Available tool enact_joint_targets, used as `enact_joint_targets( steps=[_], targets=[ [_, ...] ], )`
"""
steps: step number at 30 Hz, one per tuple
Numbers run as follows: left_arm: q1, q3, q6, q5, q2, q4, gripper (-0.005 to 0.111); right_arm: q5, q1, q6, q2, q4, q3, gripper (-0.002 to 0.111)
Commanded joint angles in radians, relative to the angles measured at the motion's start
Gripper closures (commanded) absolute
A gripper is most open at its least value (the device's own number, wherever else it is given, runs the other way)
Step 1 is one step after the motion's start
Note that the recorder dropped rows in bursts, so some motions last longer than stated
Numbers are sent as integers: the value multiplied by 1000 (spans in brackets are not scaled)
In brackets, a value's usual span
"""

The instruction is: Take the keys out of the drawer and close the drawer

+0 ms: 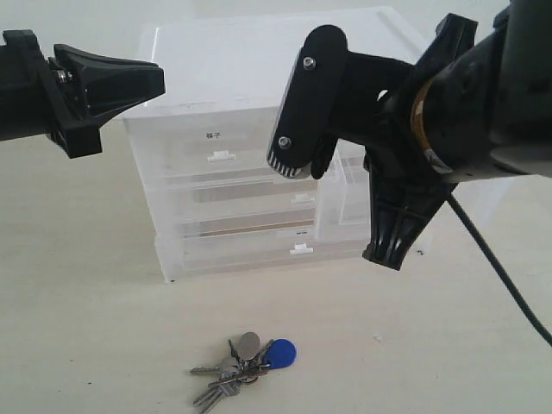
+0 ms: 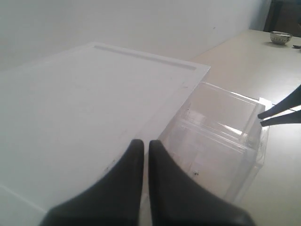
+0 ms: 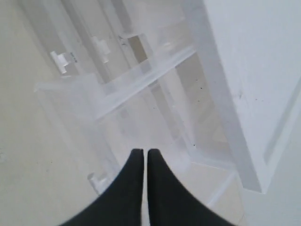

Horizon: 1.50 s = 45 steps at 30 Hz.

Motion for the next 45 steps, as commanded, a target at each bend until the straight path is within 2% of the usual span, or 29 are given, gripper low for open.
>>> enact_joint_targets(
  steps=[1,3,7,10,12,14,16,18,21,23,28,32,37,42,43,45],
  targets=[
    [2,-2,3,-4,3,-13,102,5,-1,50,-6,-42,-7,108],
    [2,-3,11,4,3,-14,102,5,-1,68,-16,-51,-7,108],
    [2,-3,11,31,3,-35,102,6,-3,338,-81,-170,-7,108],
    [2,-3,11,31,3,-33,102,8,-3,248,-147,-91,-22,105],
    [2,-3,11,31,3,-33,102,22,-3,134,-184,16,-47,92],
    [2,-3,11,31,3,-29,102,69,-3,-3,-193,139,-82,73],
    [2,-3,11,31,3,-26,102,175,-3,-181,-178,272,-107,68],
    [2,-3,11,31,3,-22,102,209,-3,-289,-158,332,-96,70],
    [2,-3,13,31,3,-22,102,126,-3,-369,-130,263,-47,70],
    [2,-3,13,31,3,-22,102,79,-3,-367,-120,202,-15,70],
    [2,-3,13,29,3,-12,102,78,-3,-370,-110,200,13,70],
    [2,-3,13,29,3,-12,102,32,-5,-316,-102,104,51,71],
    [2,-3,13,29,3,-12,102,-18,-69,-286,-38,72,74,71],
    [2,-3,13,27,3,-12,102,-70,-78,-204,-29,-2,74,71],
    [2,-3,13,27,3,-12,102,-65,-83,-202,-29,-2,74,72],
    [2,-3,13,27,3,-12,102,-49,-85,-202,-25,-1,74,87]
  ],
)
